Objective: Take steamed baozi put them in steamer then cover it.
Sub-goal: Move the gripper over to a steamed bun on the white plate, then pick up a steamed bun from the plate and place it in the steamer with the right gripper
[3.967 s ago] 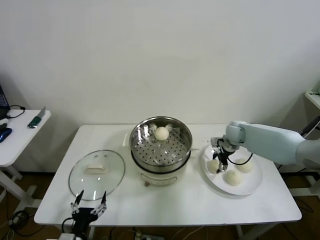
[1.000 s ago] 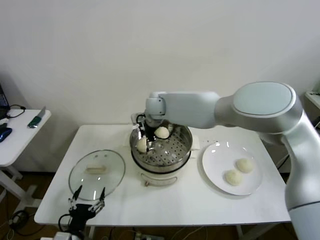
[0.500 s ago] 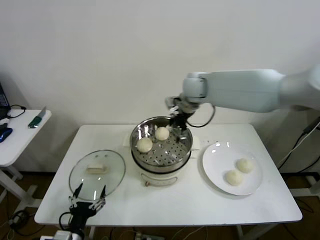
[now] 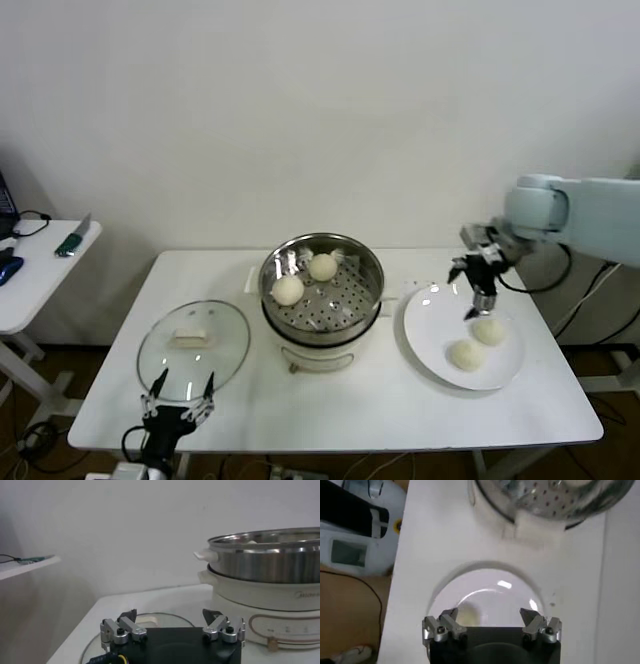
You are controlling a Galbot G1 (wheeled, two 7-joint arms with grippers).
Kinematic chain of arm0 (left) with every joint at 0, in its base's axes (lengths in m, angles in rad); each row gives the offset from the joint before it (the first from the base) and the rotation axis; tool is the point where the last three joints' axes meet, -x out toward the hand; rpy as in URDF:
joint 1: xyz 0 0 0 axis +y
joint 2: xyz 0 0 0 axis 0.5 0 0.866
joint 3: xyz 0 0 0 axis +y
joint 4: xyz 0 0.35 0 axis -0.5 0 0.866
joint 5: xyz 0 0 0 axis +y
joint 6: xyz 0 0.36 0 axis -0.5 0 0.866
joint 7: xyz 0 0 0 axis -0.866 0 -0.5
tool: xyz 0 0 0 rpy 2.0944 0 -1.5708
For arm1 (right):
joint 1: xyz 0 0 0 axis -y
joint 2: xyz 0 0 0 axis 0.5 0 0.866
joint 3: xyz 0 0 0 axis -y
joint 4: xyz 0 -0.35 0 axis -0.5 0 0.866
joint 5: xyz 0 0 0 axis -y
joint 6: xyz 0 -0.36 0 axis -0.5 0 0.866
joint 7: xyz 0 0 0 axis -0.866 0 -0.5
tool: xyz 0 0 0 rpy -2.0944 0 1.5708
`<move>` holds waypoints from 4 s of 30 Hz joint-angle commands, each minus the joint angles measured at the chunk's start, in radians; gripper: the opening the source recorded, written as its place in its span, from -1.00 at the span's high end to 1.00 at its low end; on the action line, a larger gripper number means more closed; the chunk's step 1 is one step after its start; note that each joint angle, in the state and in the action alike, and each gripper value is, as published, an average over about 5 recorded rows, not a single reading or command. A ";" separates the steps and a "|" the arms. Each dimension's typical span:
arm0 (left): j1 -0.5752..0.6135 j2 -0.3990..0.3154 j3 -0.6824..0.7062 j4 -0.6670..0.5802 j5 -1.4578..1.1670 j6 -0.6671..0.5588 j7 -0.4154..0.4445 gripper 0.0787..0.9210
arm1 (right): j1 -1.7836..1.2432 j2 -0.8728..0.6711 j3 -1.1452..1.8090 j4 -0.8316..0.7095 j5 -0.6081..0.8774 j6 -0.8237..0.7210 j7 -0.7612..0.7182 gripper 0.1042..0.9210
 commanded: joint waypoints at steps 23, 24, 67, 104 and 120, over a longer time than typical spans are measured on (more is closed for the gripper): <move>0.010 -0.033 -0.002 0.013 0.026 -0.006 -0.001 -0.77 | -0.554 -0.023 0.395 -0.242 -0.211 -0.018 0.037 -0.76; 0.009 -0.034 -0.002 0.013 0.026 -0.006 -0.001 -0.77 | -0.560 -0.019 0.399 -0.247 -0.211 -0.018 0.037 -0.76; 0.012 -0.039 -0.008 0.006 0.033 0.001 -0.002 -0.77 | -0.102 0.126 0.186 -0.226 -0.211 0.213 -0.151 -0.39; 0.026 -0.042 -0.013 -0.008 0.056 0.009 -0.010 -0.77 | -0.119 0.728 0.341 -0.115 -0.432 0.497 -0.152 -0.39; 0.030 -0.042 -0.018 -0.002 0.053 0.006 -0.009 -0.77 | -0.272 0.694 0.349 -0.167 -0.501 0.453 -0.108 -0.39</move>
